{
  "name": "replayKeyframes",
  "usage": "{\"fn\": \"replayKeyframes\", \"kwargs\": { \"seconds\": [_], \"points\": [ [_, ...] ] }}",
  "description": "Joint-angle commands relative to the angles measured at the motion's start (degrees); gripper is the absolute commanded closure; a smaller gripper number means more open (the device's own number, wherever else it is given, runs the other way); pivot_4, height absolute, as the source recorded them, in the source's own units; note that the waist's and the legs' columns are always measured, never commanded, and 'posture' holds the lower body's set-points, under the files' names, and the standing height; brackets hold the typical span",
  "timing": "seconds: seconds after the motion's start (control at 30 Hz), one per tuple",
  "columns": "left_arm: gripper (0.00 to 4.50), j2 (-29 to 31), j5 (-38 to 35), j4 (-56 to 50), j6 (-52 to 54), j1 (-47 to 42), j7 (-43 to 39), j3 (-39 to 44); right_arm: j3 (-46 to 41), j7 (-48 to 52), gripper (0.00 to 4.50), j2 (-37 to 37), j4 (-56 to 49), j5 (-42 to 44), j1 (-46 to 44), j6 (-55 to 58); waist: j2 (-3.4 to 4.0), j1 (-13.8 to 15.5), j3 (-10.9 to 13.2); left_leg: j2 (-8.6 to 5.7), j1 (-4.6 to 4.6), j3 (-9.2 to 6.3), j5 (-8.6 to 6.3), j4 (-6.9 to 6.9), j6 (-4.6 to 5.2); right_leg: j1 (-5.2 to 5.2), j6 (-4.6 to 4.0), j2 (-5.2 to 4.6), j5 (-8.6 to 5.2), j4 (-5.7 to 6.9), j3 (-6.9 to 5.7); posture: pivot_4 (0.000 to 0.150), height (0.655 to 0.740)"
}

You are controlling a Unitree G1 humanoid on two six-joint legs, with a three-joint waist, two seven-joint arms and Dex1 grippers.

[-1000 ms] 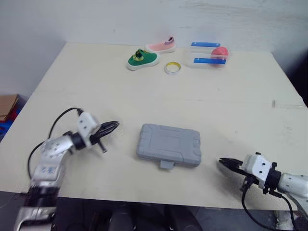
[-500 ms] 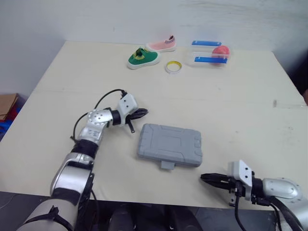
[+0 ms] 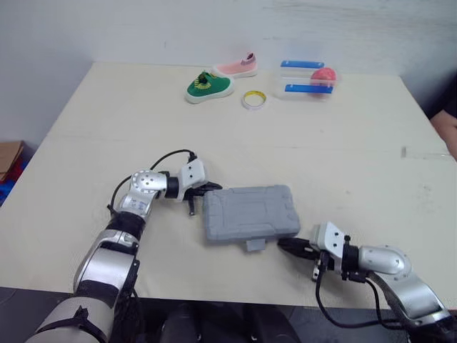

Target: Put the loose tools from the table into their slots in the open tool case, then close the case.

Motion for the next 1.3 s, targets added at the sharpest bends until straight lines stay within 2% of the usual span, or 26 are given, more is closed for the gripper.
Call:
{"fn": "replayKeyframes", "kwargs": {
  "seconds": [0.03, 0.13, 0.3, 0.4, 0.47, 0.57, 0.63, 0.8, 0.9, 1.1, 1.3],
  "points": [
    [4.38, 1.69, -1.72, -10.06, 4.50, 5.90, -0.79, 0.53, -0.32, -1.05, 4.41, 0.94, 5.08, -3.26, -3.48, -2.65, -0.01, 0.05, -0.01, 0.00, 0.00, -0.02, 0.00, 0.02, 0.00, 0.02, 0.00, 0.00, 0.00, 0.00, -0.02, 0.150, 0.7400],
    [4.38, 2.72, -3.35, -18.50, 7.88, 11.91, 0.43, 1.57, -2.61, -3.52, 4.41, 3.55, 10.00, -2.59, -9.08, -3.16, 0.00, -0.55, -0.01, 0.03, 0.07, 0.03, 0.00, 0.02, 0.02, 0.08, 0.00, -0.04, 0.00, 0.04, 0.02, 0.150, 0.7400],
    [4.38, 4.51, -7.02, -25.65, 9.44, 15.15, 1.89, 5.77, -3.47, -2.39, 4.41, 2.11, 13.61, -3.93, -10.46, -4.98, 0.02, -0.40, 0.01, 0.03, 0.05, -0.02, 0.02, 0.00, 0.03, 0.06, 0.00, -0.03, 0.00, 0.04, -0.03, 0.150, 0.7400],
    [4.38, 7.18, -7.07, -23.69, 8.33, 14.31, 2.35, 7.95, -4.79, -2.00, 4.41, 1.04, 13.33, -3.27, -9.58, -4.14, 0.02, -0.31, 0.01, 0.02, 0.02, -0.03, 0.02, 0.02, 0.03, 0.05, 0.00, -0.03, 0.00, 0.04, -0.03, 0.150, 0.7400],
    [4.38, 9.09, -8.53, -24.84, 9.94, 13.14, -0.38, 8.29, -6.05, -0.84, 4.41, -0.23, 12.05, -2.45, -8.05, -4.12, 0.02, -0.29, 0.01, 0.01, 0.02, -0.02, 0.02, 0.03, 0.03, 0.05, 0.00, -0.04, 0.00, 0.04, -0.02, 0.150, 0.7400],
    [4.38, 8.06, -14.17, -32.53, 18.16, 8.67, -3.35, 7.28, -9.66, -0.21, 4.41, -1.03, 7.54, 0.92, -4.89, -4.34, 0.04, 0.47, 0.02, -0.05, -0.04, -0.07, 0.02, -0.02, 0.04, 0.05, 0.00, -0.03, -0.01, -0.03, -0.12, 0.150, 0.7400],
    [4.38, 5.55, -15.14, -37.29, 22.06, 5.67, -3.98, 3.94, -11.13, 0.22, 4.41, -0.78, 2.87, 3.62, -2.28, -3.48, 0.05, 1.08, 0.03, -0.10, -0.13, -0.10, 0.01, -0.01, 0.07, 0.04, 0.01, 0.00, -0.01, -0.05, -0.17, 0.150, 0.7400],
    [4.38, -0.83, -13.27, -40.43, 26.95, 1.96, -3.78, -3.99, -10.86, -1.16, 4.41, -0.24, -6.06, 5.46, 1.67, 0.60, 0.09, 0.83, 0.00, -0.20, 0.01, -0.01, -0.02, 0.00, 0.11, 0.17, 0.13, 0.10, -0.03, -0.11, 0.00, 0.150, 0.7400],
    [4.38, -3.74, -6.85, -36.23, 22.71, 0.36, -1.32, -8.95, -9.54, -1.90, 4.41, 0.08, -8.90, 5.00, 2.28, 2.47, 0.09, 0.18, 0.00, -0.20, 0.00, -0.04, 0.02, 0.04, 0.04, 0.13, 0.12, 0.08, -0.03, -0.05, 0.01, 0.150, 0.7400],
    [4.38, -6.44, 1.63, -28.86, 22.90, -1.44, 3.77, -14.11, -7.22, -2.89, 4.41, 1.63, -9.89, 3.42, 1.53, 3.59, 0.09, 0.06, 0.00, -0.21, 0.03, -0.09, 0.06, -0.02, -0.03, 0.09, 0.07, 0.11, -0.02, -0.03, 0.11, 0.150, 0.7400],
    [4.38, -5.58, 3.51, -29.24, 27.82, 1.39, 2.68, -17.02, -2.14, -2.84, 4.41, 4.03, -7.08, -0.33, -0.13, 2.08, 0.08, 0.15, -0.01, -0.12, 0.04, -0.10, 0.04, 0.00, 0.01, 0.15, 0.07, 0.03, -0.02, -0.05, 0.06, 0.150, 0.7400]
  ]
}}
